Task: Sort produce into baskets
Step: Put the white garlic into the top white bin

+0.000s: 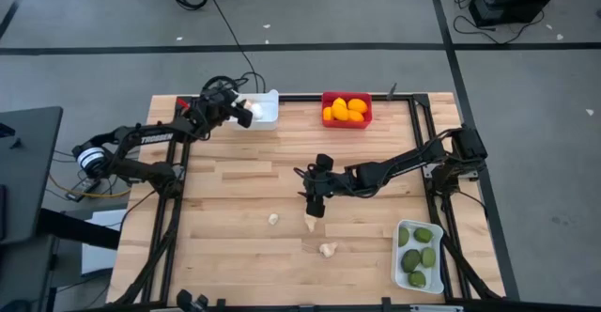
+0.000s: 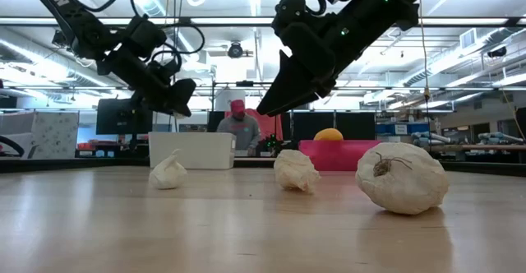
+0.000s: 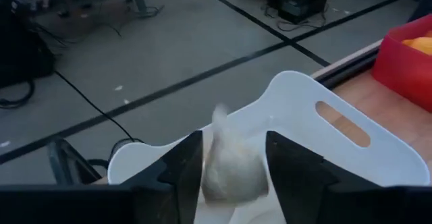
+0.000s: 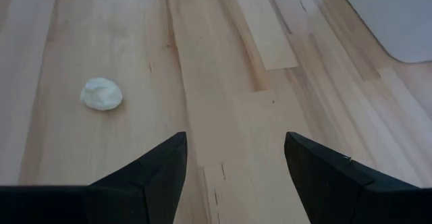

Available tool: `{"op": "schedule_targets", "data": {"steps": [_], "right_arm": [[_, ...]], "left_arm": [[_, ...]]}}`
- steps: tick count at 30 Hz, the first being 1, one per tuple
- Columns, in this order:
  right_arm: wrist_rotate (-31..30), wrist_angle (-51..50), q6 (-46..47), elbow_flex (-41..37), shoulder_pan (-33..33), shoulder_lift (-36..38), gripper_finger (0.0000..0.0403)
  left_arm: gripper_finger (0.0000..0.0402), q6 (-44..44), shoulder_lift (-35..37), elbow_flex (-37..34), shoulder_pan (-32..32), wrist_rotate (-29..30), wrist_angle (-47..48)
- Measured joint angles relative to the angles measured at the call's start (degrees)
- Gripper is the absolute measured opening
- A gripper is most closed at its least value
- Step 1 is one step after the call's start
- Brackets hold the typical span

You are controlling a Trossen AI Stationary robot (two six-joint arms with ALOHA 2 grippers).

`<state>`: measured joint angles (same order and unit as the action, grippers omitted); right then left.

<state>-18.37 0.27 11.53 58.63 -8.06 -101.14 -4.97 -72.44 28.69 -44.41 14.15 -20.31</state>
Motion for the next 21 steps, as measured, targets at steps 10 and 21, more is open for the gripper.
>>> {"op": "schedule_targets", "data": {"steps": [10, 21], "right_arm": [[0.0, -0.9, 6.9, 0.0, -0.2, 0.0, 0.0258], [0.4, -2.5, 9.3, 0.0, -3.8, 0.0, 0.0257]], "left_arm": [[0.0260, -1.5, -0.1, 0.0, -1.3, -5.8, 1.5], [0.0248, -4.1, 5.0, 0.0, 7.3, -14.5, 4.3]]}}
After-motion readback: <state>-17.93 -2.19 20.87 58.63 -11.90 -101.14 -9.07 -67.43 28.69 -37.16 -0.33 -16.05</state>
